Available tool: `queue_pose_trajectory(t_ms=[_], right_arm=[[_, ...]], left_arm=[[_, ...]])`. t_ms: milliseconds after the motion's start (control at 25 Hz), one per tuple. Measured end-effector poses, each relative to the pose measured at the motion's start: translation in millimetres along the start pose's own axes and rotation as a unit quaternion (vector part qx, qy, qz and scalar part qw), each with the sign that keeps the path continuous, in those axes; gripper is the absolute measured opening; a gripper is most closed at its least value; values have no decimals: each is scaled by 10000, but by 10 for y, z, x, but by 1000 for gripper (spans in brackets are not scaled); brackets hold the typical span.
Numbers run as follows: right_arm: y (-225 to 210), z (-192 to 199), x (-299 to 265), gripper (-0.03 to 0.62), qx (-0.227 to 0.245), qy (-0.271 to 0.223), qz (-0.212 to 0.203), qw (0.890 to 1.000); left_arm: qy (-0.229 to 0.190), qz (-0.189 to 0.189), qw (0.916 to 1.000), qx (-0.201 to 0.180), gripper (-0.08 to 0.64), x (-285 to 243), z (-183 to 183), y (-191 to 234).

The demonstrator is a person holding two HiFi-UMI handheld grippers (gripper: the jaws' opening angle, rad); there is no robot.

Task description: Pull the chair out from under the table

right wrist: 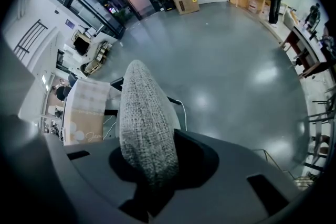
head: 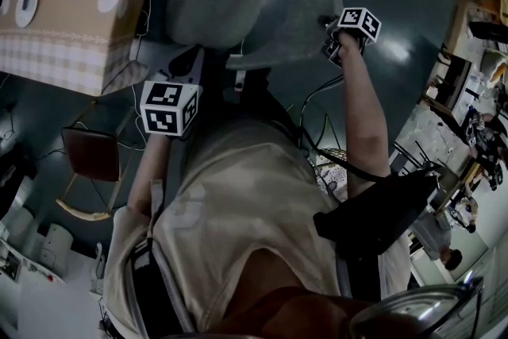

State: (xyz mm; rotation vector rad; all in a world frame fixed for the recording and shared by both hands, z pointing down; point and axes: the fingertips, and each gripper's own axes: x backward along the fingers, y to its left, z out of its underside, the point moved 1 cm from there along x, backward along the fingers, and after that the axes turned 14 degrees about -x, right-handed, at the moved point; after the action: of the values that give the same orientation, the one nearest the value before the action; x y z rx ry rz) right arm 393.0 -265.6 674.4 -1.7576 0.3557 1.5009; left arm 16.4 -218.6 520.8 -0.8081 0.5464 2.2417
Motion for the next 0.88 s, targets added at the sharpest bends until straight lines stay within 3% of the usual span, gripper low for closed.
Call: queue_pose_trajectory(t_ms=[880], right_arm=[[-205, -68, 81, 100, -83, -4, -56, 9999]], left_arm=[[40, 54, 9999, -75, 8, -74, -28, -25]])
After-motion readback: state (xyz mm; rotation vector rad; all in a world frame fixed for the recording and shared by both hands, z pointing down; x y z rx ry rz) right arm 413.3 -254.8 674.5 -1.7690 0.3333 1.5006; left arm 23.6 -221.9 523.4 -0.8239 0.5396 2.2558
